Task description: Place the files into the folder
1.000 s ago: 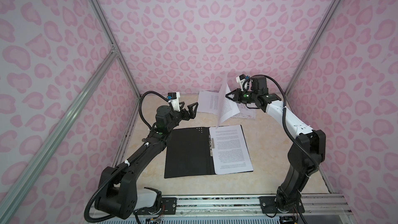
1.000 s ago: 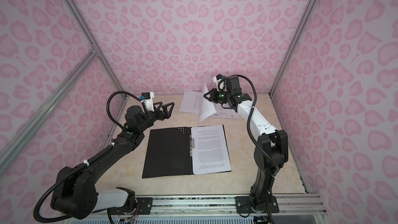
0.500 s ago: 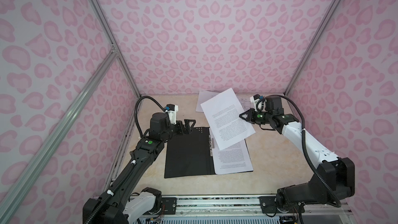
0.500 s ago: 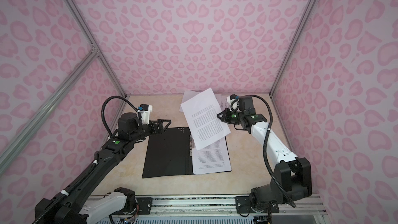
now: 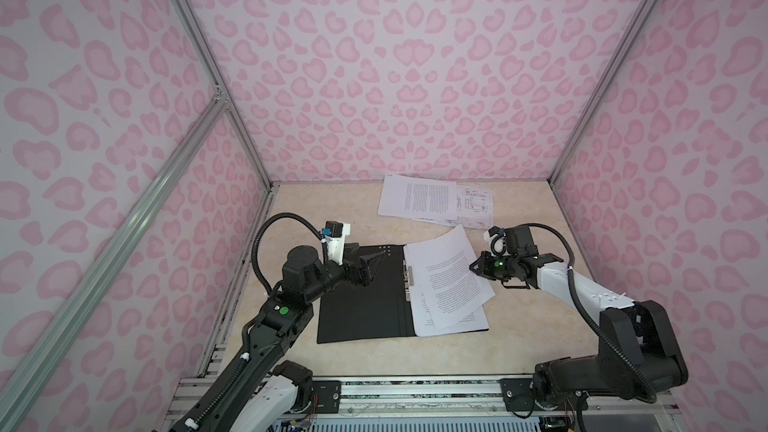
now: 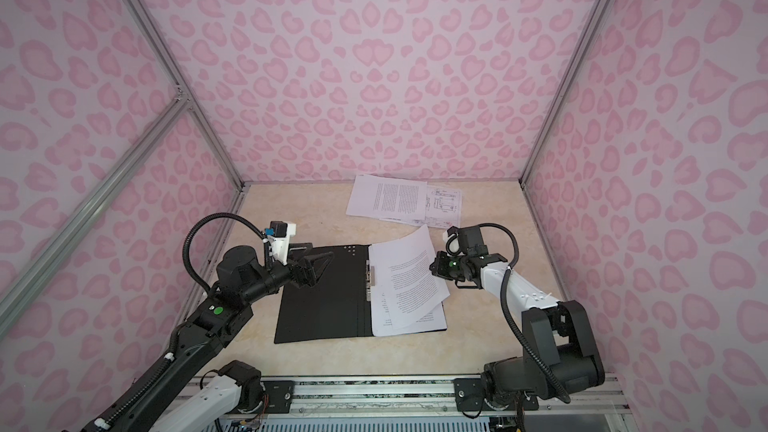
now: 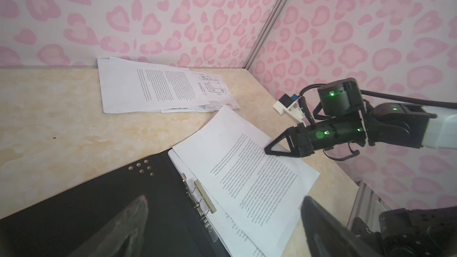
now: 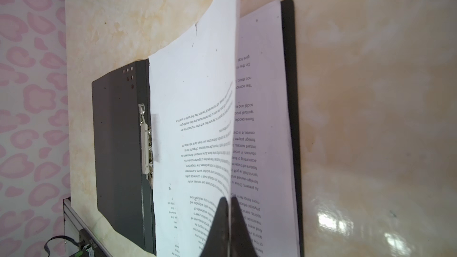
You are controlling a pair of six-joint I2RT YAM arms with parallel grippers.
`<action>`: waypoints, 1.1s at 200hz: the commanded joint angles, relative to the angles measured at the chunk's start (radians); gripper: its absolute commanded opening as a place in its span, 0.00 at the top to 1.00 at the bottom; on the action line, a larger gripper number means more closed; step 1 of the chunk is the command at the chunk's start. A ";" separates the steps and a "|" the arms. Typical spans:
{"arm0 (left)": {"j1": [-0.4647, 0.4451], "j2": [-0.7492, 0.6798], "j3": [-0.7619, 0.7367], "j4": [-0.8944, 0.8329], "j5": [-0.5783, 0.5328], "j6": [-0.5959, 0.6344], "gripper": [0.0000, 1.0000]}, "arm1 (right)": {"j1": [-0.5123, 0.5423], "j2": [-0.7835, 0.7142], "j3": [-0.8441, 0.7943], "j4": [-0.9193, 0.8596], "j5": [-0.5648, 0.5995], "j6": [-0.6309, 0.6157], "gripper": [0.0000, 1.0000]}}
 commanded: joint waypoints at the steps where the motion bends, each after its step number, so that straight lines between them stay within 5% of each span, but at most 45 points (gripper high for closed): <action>1: -0.001 0.010 0.006 0.019 -0.016 0.008 0.02 | 0.018 -0.022 -0.028 0.062 0.047 0.038 1.00; 220: -0.001 0.027 0.029 -0.024 -0.043 -0.007 0.02 | 0.184 -0.083 -0.160 0.141 0.142 0.206 1.00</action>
